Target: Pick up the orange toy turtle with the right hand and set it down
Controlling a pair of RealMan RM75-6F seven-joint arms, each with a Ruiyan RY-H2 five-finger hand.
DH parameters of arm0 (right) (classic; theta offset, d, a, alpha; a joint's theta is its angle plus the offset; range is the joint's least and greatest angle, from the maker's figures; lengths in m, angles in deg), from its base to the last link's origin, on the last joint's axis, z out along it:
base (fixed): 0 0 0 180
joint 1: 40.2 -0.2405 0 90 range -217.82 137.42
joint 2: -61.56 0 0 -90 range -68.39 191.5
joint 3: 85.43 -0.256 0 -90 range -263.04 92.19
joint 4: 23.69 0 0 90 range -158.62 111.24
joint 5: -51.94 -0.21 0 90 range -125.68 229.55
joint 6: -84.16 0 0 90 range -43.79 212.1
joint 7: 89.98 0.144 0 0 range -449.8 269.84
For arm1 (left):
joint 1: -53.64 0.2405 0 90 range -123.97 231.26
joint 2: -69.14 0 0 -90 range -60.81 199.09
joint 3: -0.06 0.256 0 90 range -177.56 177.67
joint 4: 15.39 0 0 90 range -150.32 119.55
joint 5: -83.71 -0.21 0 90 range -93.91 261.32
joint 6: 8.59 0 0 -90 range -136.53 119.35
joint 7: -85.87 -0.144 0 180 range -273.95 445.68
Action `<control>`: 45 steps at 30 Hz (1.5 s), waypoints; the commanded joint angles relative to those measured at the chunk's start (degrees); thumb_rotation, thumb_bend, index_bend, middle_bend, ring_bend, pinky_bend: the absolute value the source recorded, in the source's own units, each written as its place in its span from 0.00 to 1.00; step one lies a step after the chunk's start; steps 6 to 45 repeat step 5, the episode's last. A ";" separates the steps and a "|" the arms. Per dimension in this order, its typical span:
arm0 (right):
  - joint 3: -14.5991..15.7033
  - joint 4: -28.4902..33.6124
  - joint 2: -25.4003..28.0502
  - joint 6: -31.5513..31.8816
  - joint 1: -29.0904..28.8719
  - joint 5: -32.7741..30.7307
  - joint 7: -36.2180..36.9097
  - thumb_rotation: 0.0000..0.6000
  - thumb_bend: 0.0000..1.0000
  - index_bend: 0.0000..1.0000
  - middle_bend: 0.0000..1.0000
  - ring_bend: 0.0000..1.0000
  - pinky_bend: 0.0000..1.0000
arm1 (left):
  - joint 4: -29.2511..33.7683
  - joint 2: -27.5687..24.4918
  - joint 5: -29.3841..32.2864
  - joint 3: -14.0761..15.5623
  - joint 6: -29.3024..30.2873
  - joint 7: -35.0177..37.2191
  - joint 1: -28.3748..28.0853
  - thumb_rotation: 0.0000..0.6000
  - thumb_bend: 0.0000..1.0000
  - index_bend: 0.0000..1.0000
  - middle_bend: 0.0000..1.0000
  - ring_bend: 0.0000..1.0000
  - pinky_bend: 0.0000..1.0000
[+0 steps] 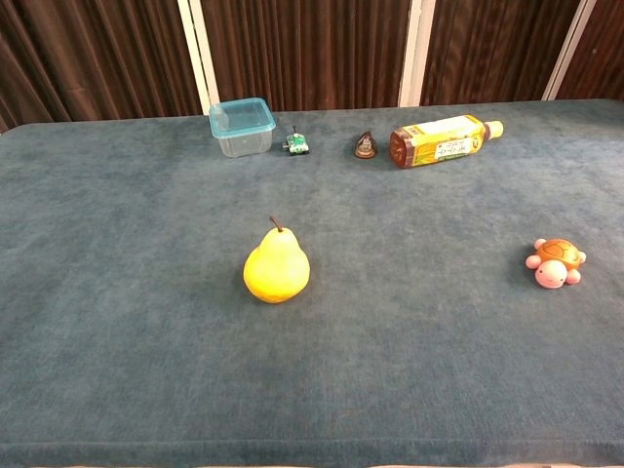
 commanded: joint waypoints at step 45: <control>-0.31 0.21 0.19 -1.72 0.08 -0.34 0.69 1.00 0.06 0.00 0.00 0.00 0.02 | -0.48 -0.03 0.03 0.00 0.63 0.82 0.28 1.00 0.52 0.20 0.10 0.16 0.37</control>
